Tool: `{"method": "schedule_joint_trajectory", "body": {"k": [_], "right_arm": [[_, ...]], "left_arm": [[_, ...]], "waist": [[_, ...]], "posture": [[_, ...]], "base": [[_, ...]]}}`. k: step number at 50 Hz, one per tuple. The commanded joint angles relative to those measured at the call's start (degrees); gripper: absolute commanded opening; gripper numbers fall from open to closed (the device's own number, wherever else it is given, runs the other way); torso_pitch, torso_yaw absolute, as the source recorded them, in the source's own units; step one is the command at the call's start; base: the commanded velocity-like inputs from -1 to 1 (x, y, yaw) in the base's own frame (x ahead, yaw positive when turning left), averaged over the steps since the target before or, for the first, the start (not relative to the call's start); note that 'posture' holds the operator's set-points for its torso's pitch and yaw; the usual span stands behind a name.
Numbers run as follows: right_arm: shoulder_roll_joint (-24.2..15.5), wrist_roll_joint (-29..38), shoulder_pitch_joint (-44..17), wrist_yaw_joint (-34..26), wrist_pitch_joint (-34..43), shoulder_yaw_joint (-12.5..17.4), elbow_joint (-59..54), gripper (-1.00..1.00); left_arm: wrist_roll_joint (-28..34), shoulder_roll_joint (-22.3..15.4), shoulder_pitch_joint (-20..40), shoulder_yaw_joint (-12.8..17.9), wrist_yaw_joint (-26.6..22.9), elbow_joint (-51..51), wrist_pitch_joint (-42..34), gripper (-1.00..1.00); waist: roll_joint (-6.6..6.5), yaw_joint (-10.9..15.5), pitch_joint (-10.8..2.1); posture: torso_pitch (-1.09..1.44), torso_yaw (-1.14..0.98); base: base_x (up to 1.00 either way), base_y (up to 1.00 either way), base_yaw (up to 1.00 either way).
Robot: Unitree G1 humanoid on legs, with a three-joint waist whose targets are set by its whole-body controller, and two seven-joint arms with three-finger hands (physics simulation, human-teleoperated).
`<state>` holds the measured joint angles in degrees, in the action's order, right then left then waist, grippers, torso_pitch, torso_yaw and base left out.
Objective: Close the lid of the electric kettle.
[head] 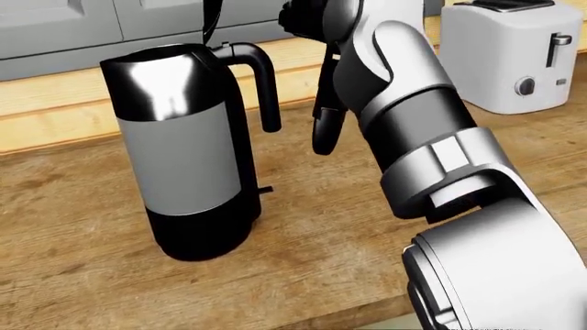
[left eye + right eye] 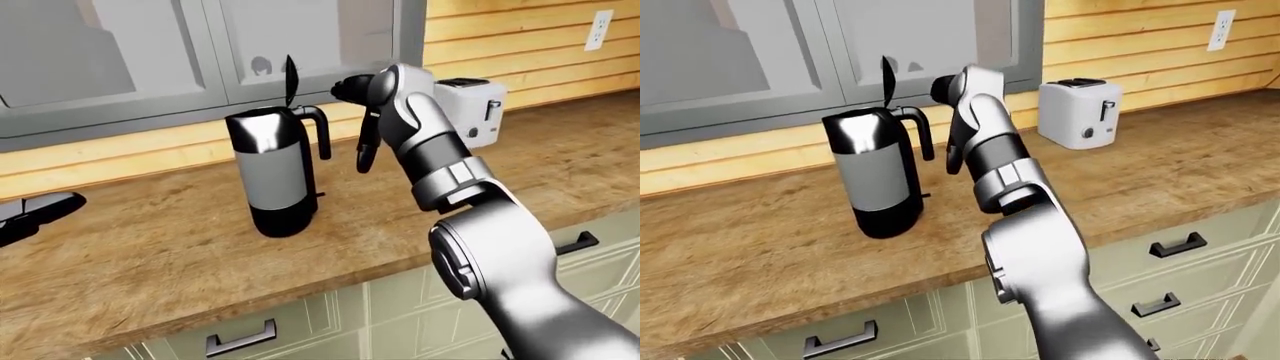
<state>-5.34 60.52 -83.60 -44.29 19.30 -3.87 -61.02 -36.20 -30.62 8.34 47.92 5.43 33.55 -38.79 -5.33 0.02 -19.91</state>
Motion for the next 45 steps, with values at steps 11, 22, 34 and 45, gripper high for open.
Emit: {"method": "schedule_joint_trajectory", "body": {"k": [11,22,34,45], "right_arm": [[1.37,-0.42,-6.02,2.98,-1.0,-0.29,-2.9,1.0],[2.43,-0.35,-8.85,2.98,-1.15,-0.6,-5.15,1.0],[3.99,-0.51,-11.29,3.12,-1.34,-0.6,-7.02,1.0],[6.03,-0.67,-15.11,3.33,-1.48,-0.74,-9.74,1.0]], "left_arm": [[-1.12,-1.42,1.12,0.9,0.18,1.15,1.11,1.0],[-1.94,-1.76,1.03,1.23,0.58,0.99,1.13,1.0],[-1.99,-2.05,1.28,1.04,0.78,0.12,1.84,1.0],[-2.3,-2.18,1.28,0.96,1.05,0.07,1.88,1.0]], "waist": [[-0.5,-0.03,-0.2],[-0.69,0.04,-0.14],[-0.89,0.07,-0.08],[-1.07,0.07,-0.01]], "posture": [[-0.57,0.0],[-0.57,0.0],[-0.57,0.0],[-0.57,0.0]], "base": [[0.0,0.0,0.0],[0.0,0.0,0.0],[0.0,0.0,0.0],[0.0,0.0,0.0]]}}
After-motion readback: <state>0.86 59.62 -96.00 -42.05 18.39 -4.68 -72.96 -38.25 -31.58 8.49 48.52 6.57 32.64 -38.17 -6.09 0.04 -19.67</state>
